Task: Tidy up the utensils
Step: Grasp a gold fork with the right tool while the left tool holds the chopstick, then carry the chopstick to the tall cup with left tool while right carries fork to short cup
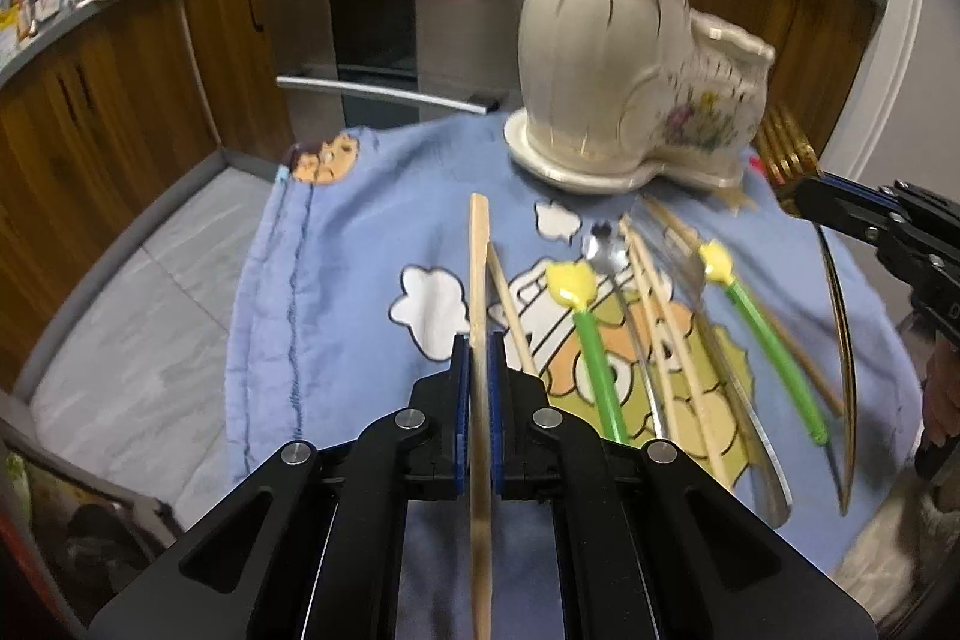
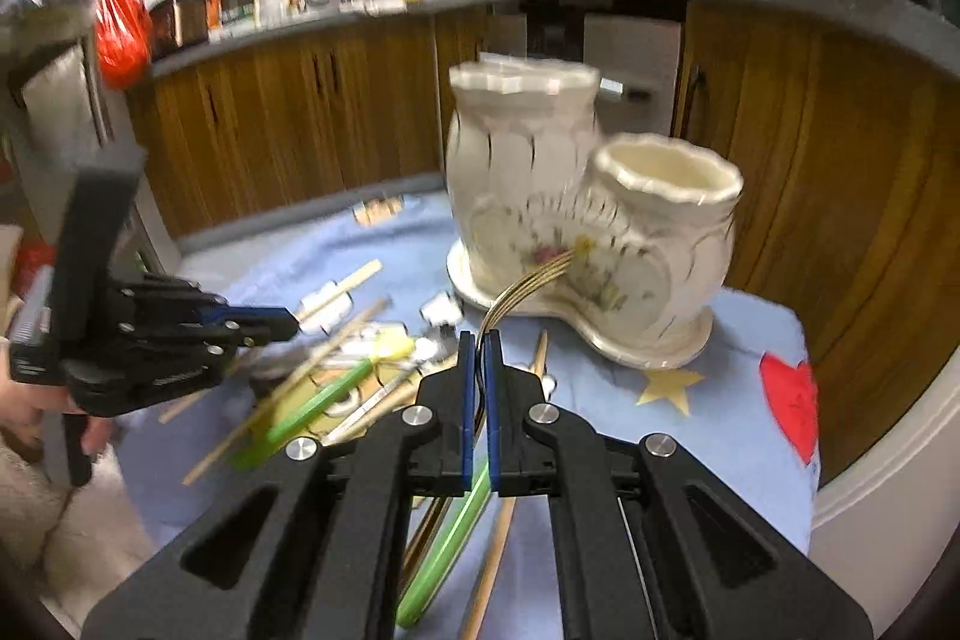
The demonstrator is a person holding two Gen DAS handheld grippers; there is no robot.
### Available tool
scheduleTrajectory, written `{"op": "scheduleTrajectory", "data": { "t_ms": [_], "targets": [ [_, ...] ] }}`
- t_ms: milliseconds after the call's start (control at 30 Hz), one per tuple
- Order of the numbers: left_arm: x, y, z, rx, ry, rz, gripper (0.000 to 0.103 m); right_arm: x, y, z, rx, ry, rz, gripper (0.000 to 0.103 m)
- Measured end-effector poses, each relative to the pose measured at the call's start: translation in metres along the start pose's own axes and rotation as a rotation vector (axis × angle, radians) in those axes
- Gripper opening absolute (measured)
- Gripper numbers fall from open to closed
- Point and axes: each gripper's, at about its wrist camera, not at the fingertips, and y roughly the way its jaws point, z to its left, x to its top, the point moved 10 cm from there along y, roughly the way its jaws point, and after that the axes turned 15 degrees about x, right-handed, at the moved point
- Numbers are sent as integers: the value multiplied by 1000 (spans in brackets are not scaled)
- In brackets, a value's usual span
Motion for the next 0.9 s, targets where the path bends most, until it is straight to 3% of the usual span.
{"op": "scheduleTrajectory", "data": {
  "t_ms": [267, 433, 700, 900],
  "targets": [
    [29, -34, 2, -78, -80, -155, 6, 36, -46, 8, -32, -54, -209, 3],
    [48, -51, 0, -88, -121, -260, 6, 60, -63, 1, -96, -69, -318, 3],
    [83, -71, -5, -120, -150, -373, 6, 95, -77, -10, -151, -111, -390, 3],
    [129, -85, -15, -213, -188, -450, 6, 131, -96, -20, -175, -124, -483, 3]
  ]
}}
